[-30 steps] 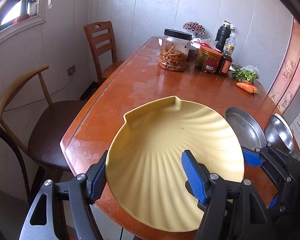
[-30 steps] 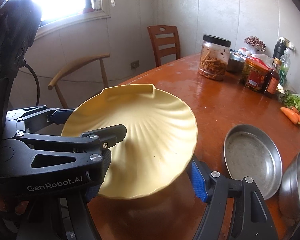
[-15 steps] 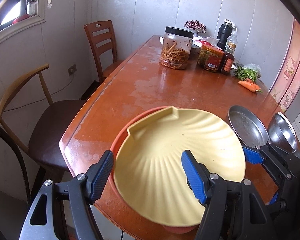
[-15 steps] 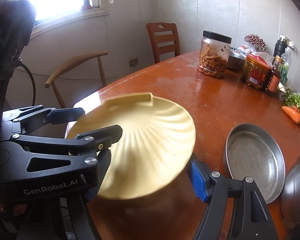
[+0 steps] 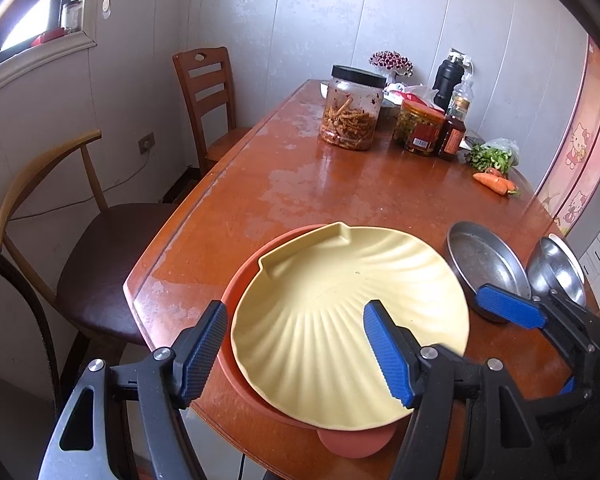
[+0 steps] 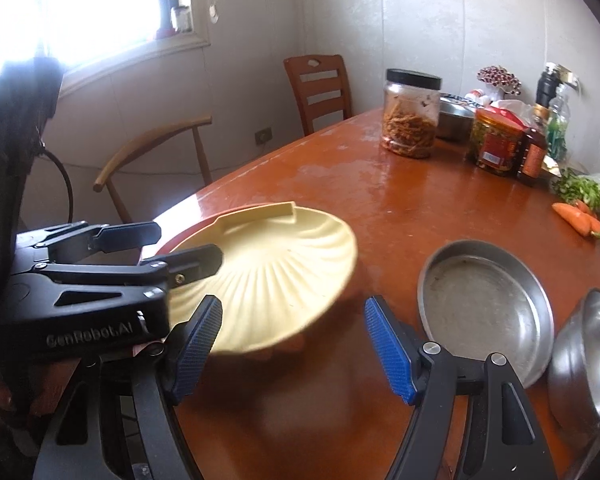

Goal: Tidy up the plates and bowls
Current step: 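Lower the yellow plate onto the orange plate and open the left tool, then grasp the flat grey metal pan rim with the left tool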

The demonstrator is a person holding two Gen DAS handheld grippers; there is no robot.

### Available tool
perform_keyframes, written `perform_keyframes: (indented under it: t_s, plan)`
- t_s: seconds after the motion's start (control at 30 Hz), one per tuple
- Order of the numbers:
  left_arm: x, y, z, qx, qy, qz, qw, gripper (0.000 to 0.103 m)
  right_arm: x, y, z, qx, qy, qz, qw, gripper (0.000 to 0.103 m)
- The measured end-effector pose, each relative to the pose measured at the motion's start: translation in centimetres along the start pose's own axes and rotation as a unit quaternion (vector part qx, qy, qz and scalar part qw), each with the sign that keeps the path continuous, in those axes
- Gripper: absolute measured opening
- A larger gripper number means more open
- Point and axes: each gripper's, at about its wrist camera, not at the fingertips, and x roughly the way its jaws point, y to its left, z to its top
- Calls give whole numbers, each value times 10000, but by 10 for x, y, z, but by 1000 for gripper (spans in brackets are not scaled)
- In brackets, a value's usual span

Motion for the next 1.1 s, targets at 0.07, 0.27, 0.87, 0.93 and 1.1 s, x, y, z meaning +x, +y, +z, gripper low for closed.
perform_keyframes:
  t_s: [0.07, 0.27, 0.87, 0.93, 1.1]
  plan:
    - [-4, -3, -1, 25, -30, -11, 10000, 70, -7, -10, -3, 84, -13, -68, 9999, 76]
    - [-16, -13, -5, 98, -134, -95, 9998, 70, -19, -45, -10, 389, -11, -285, 9988, 76]
    - [-36, -60, -26, 549, -76, -318, 9980, 70, -9, -47, -41, -13, 834, 450, 9955, 76]
    - [-38, -66, -29, 619, -57, -346, 9975, 70, -18, -41, -49, -74, 843, 531, 9950, 76]
    - [-45, -80, -40, 754, -28, -404, 9963, 70, -44, -32, -74, -173, 839, 645, 9942, 76]
